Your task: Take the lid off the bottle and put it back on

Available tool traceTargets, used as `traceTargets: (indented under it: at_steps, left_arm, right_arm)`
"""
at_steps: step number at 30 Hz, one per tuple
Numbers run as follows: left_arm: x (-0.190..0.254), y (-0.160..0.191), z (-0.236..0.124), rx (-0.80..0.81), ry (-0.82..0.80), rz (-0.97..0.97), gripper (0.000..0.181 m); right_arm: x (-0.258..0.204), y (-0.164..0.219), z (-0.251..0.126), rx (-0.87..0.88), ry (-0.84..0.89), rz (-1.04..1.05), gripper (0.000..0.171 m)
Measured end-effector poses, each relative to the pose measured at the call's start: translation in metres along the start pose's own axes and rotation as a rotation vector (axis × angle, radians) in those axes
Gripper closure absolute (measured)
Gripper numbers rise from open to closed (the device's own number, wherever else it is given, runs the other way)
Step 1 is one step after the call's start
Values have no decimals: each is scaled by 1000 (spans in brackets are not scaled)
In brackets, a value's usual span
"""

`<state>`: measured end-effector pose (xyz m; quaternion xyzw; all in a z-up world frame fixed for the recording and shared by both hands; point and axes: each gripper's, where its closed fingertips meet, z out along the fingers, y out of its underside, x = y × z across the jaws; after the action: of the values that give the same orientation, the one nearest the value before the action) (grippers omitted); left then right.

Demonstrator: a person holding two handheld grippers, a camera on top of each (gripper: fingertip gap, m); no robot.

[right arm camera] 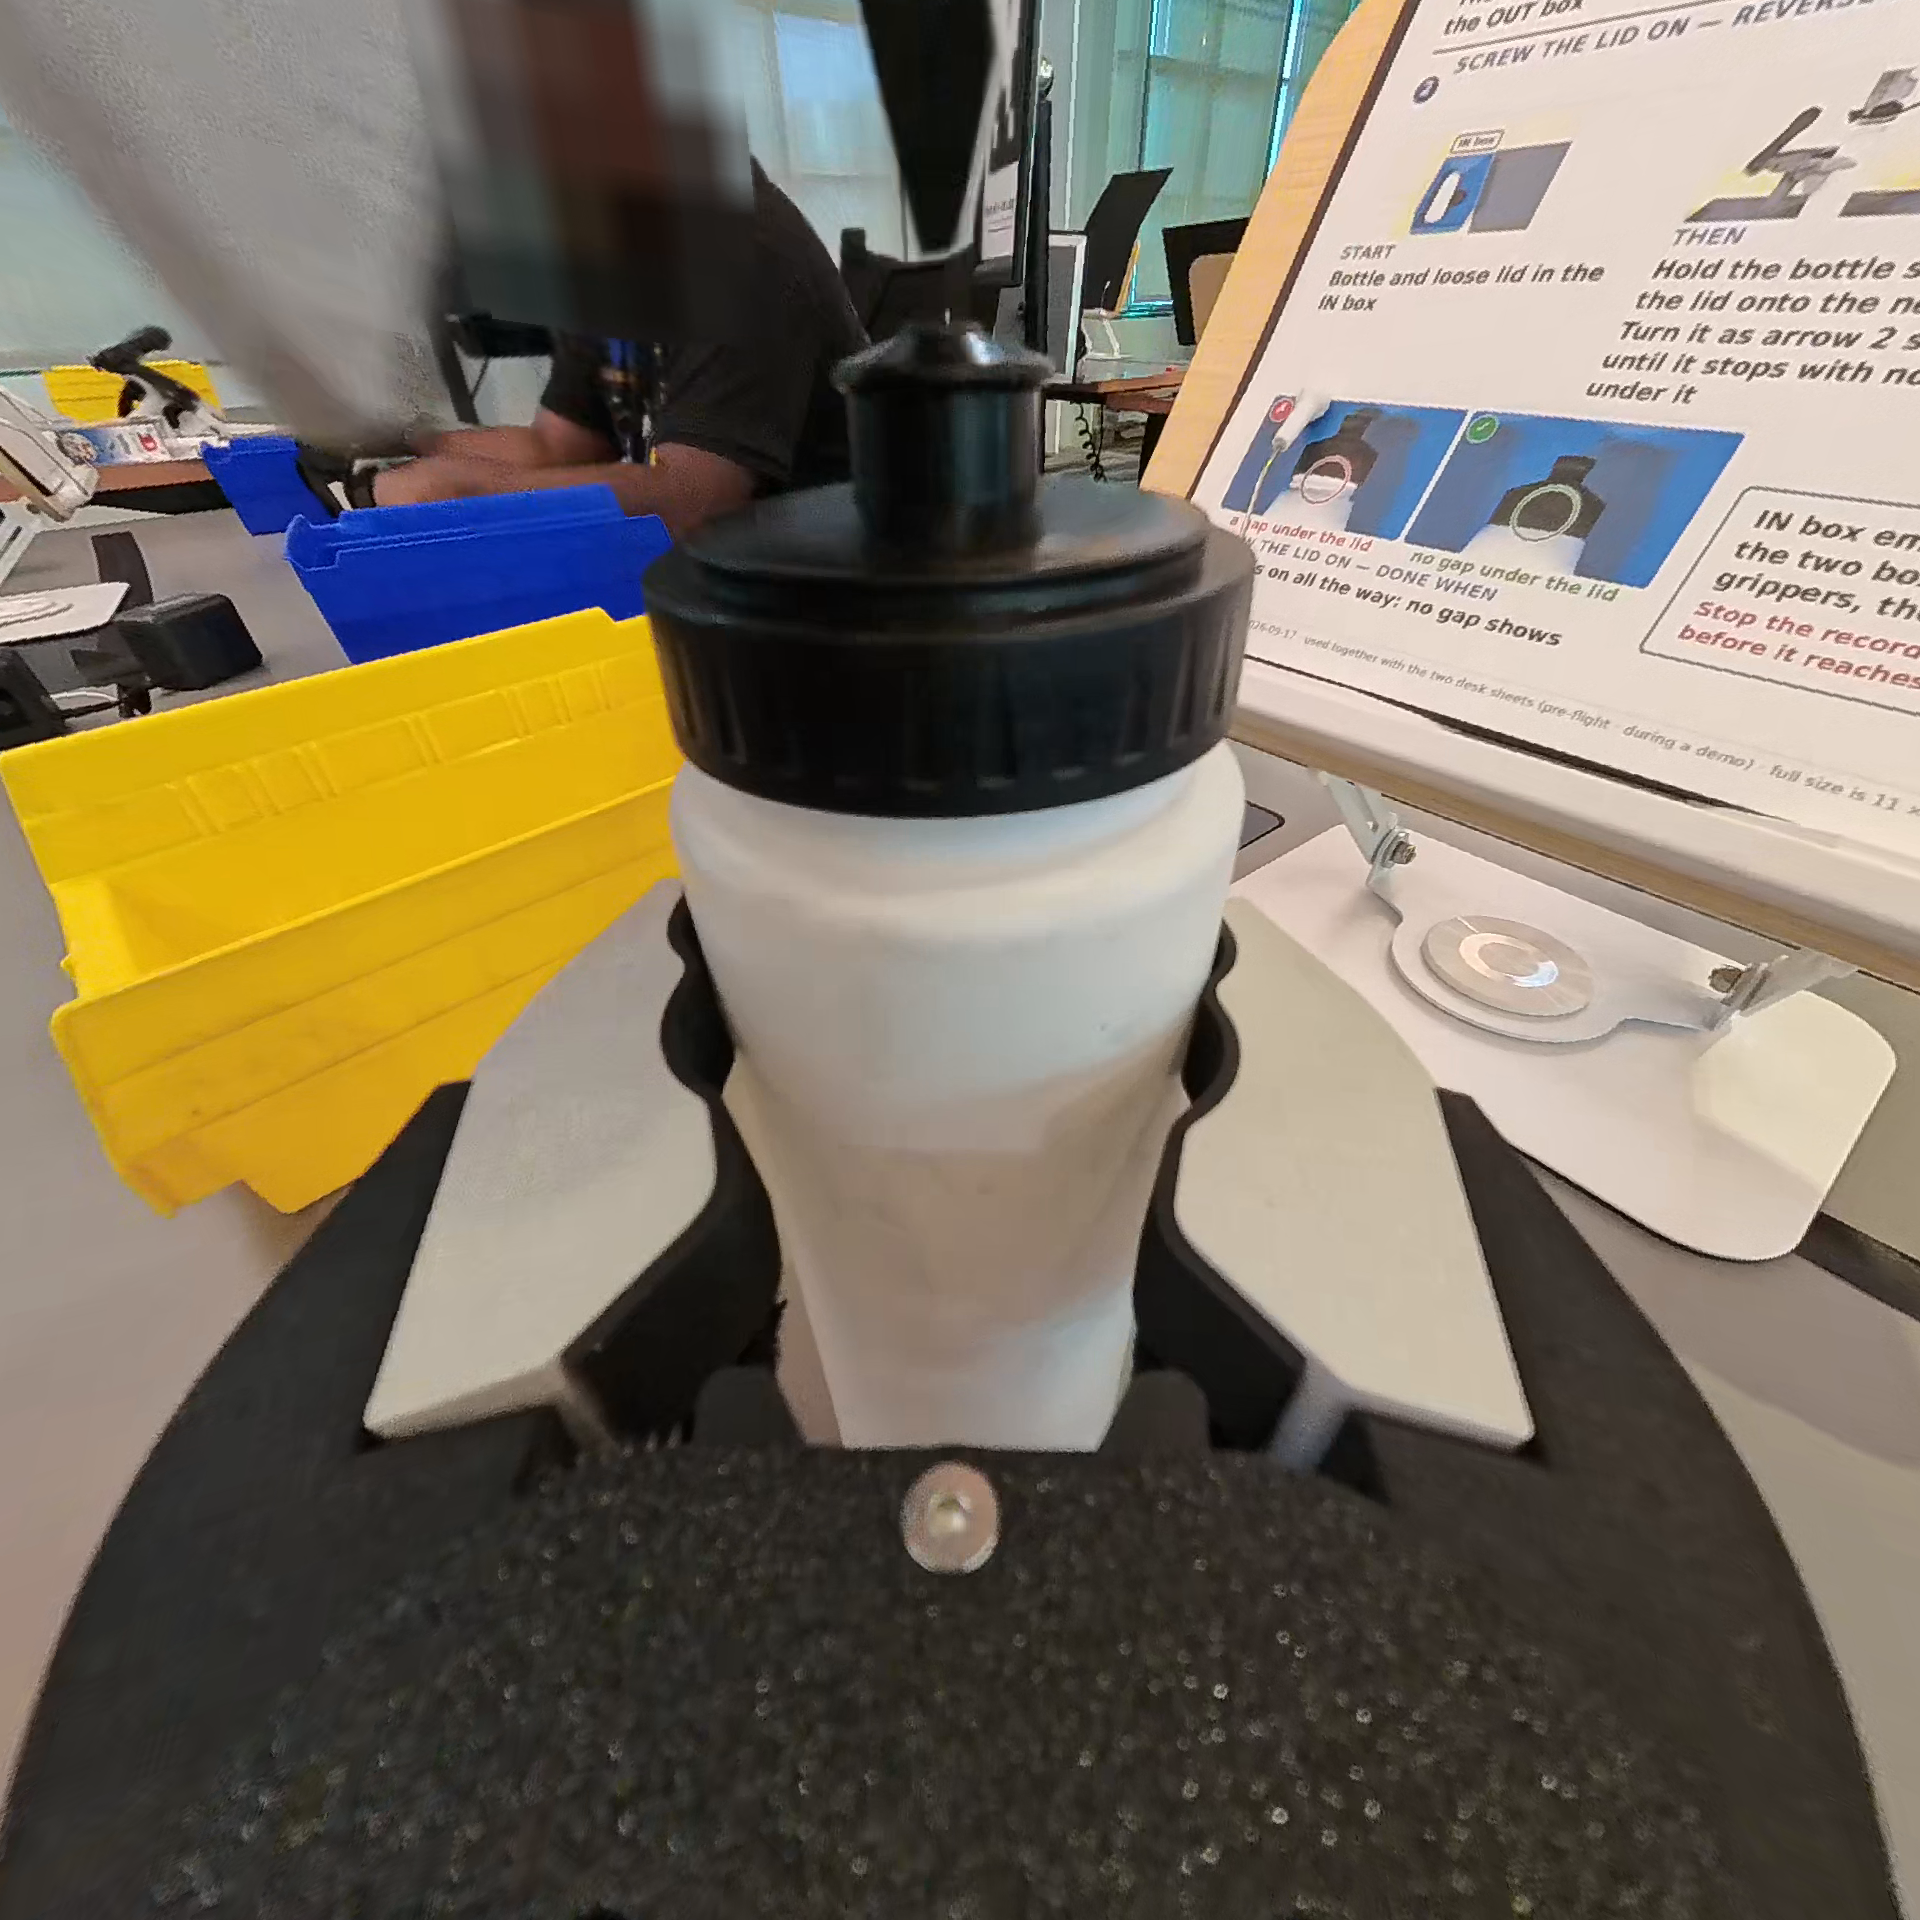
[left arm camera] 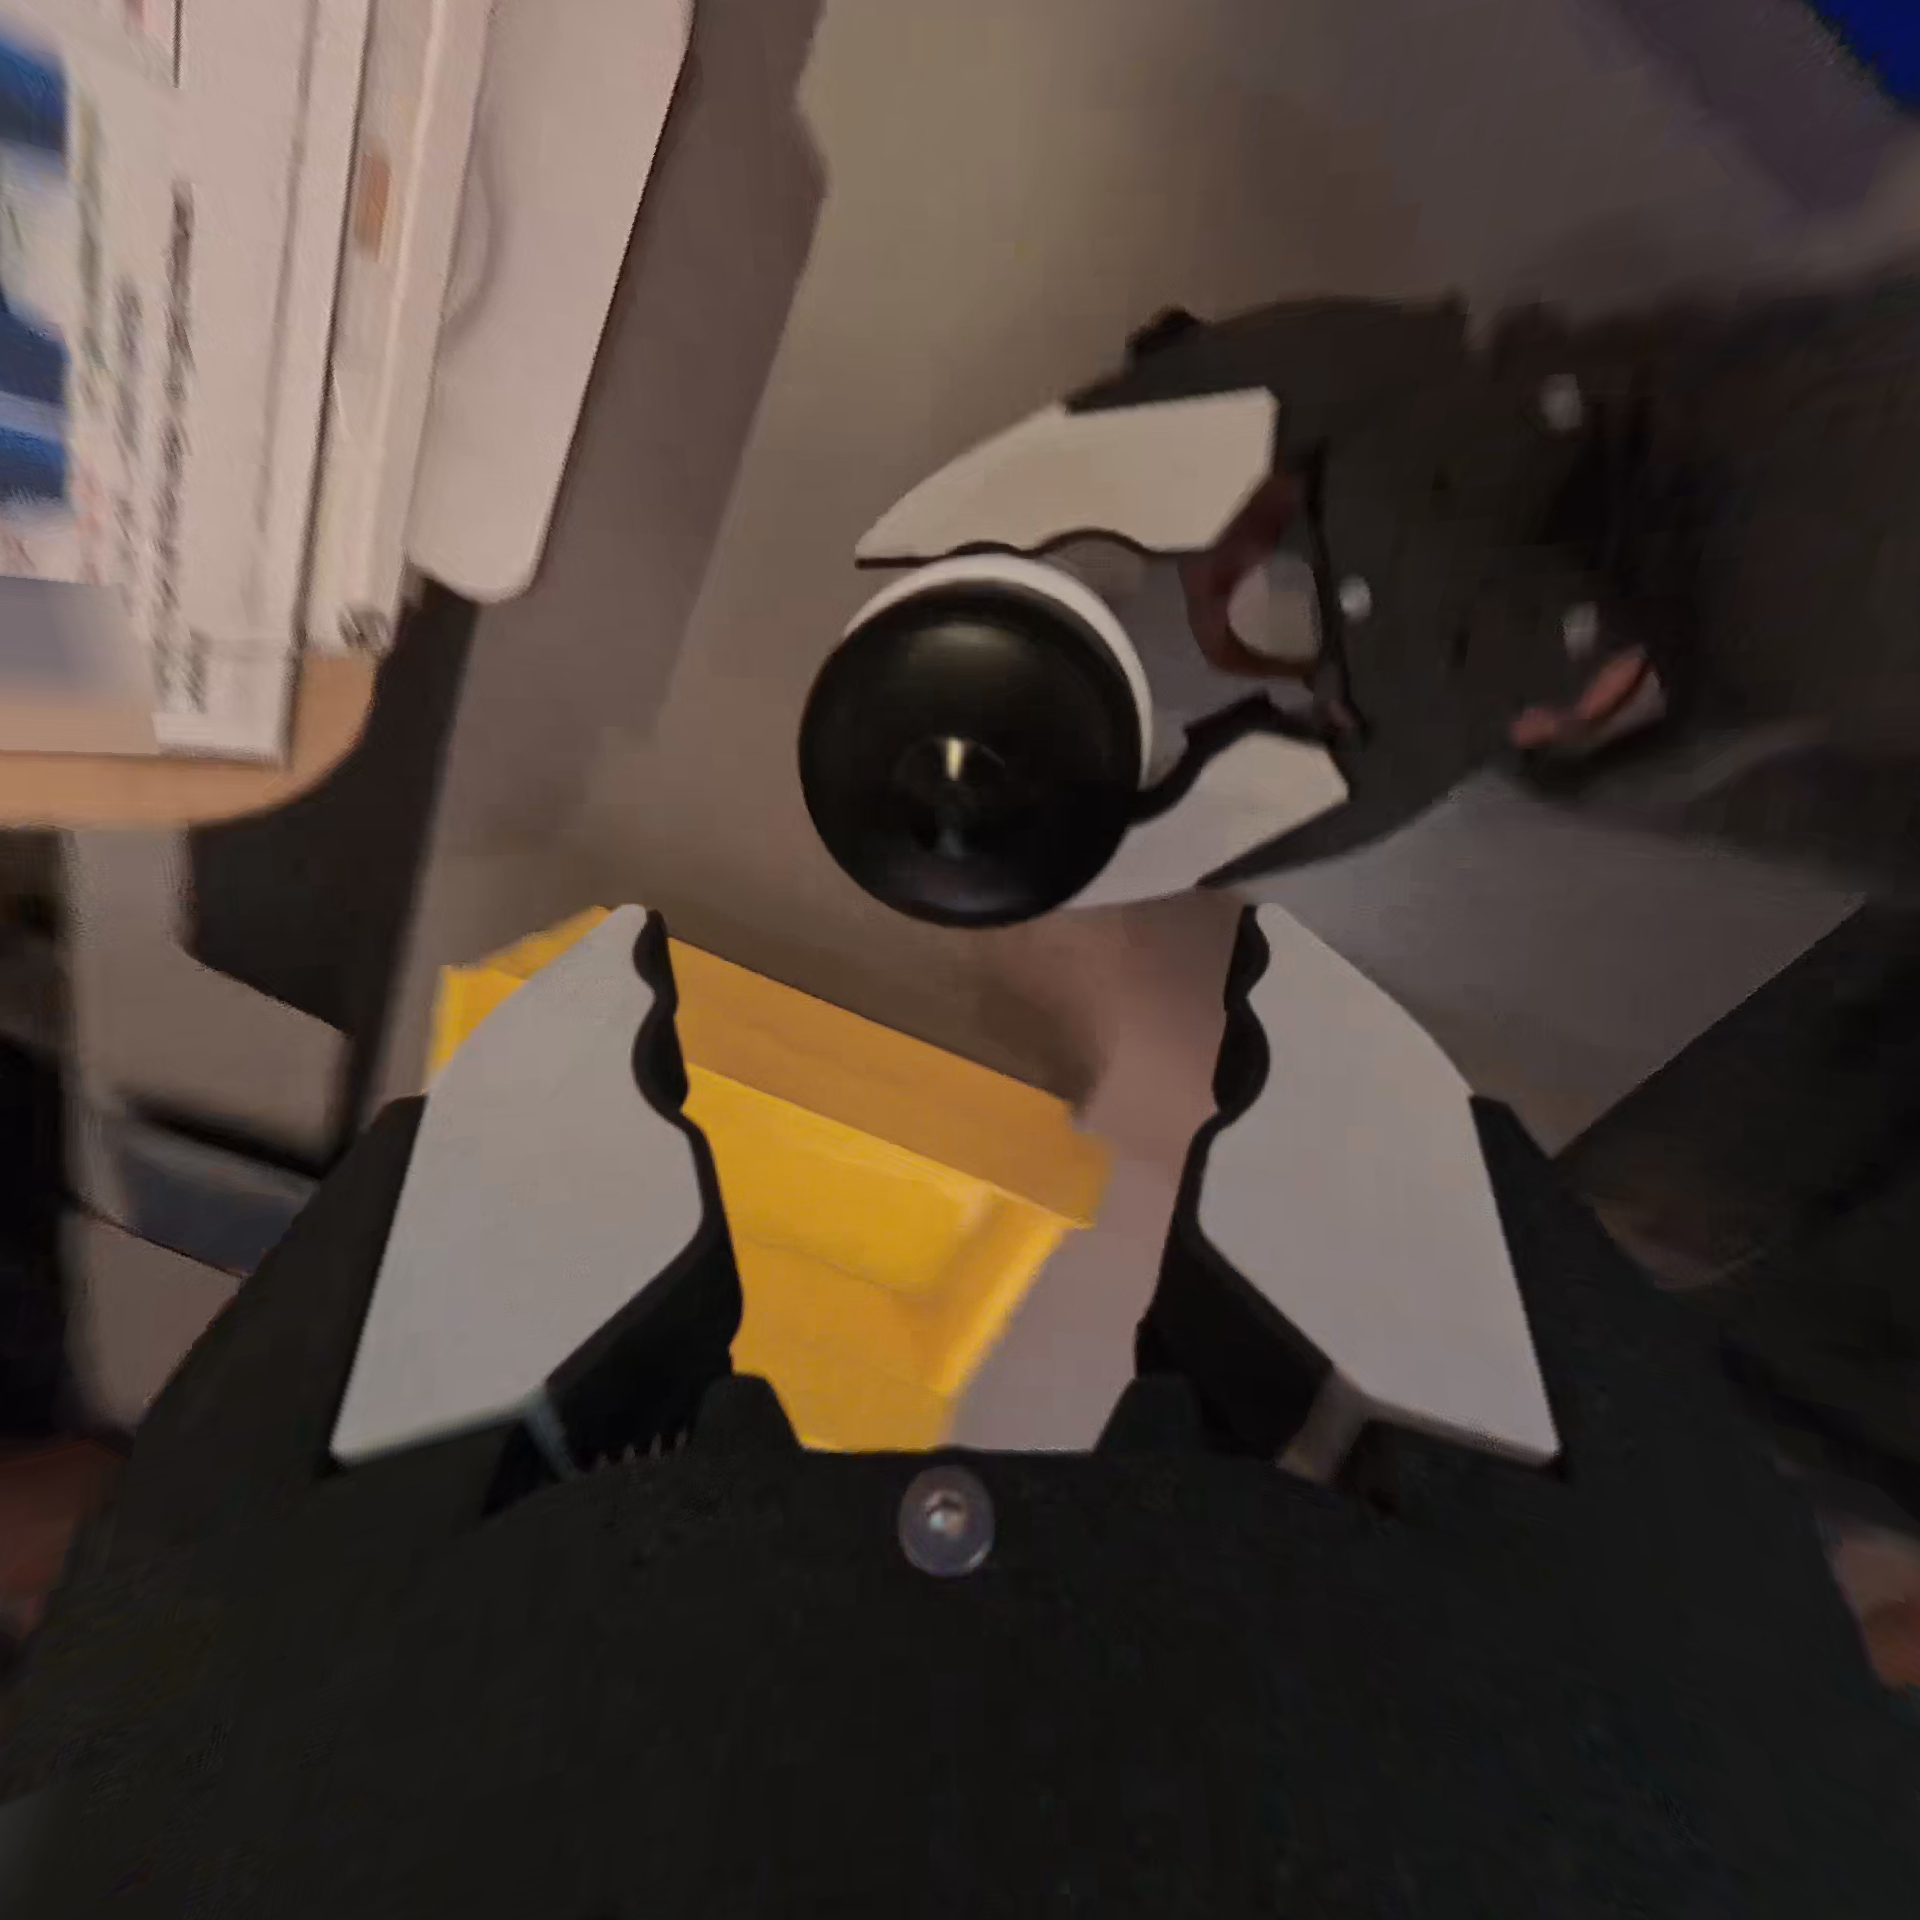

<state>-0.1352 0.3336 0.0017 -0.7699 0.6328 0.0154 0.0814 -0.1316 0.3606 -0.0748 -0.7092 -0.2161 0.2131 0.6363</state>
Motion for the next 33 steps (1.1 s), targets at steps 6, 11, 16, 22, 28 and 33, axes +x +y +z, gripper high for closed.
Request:
traceTargets:
  at_steps: [6,11,16,22,28,33]
  left_arm:
    - [19,28,9,37,-28,467,88]
    - [21,21,10,91,58,561,83]
    - [2,8,16,92,127,646,90]
    - [-3,-7,29,53,263,726,101]
    - [0,-6,41,33,243,801,106]
    - [0,-5,41,6,238,637,106]
  right_arm:
    - [1,0,1,6,-5,3,84]
    - [-1,0,1,0,1,1,84]
    - [-3,0,3,-8,-8,0,84]
    - [-4,1,1,-14,-4,-4,84]
    - [-4,1,2,-16,0,1,84]
    - [-3,1,2,-11,9,6,84]
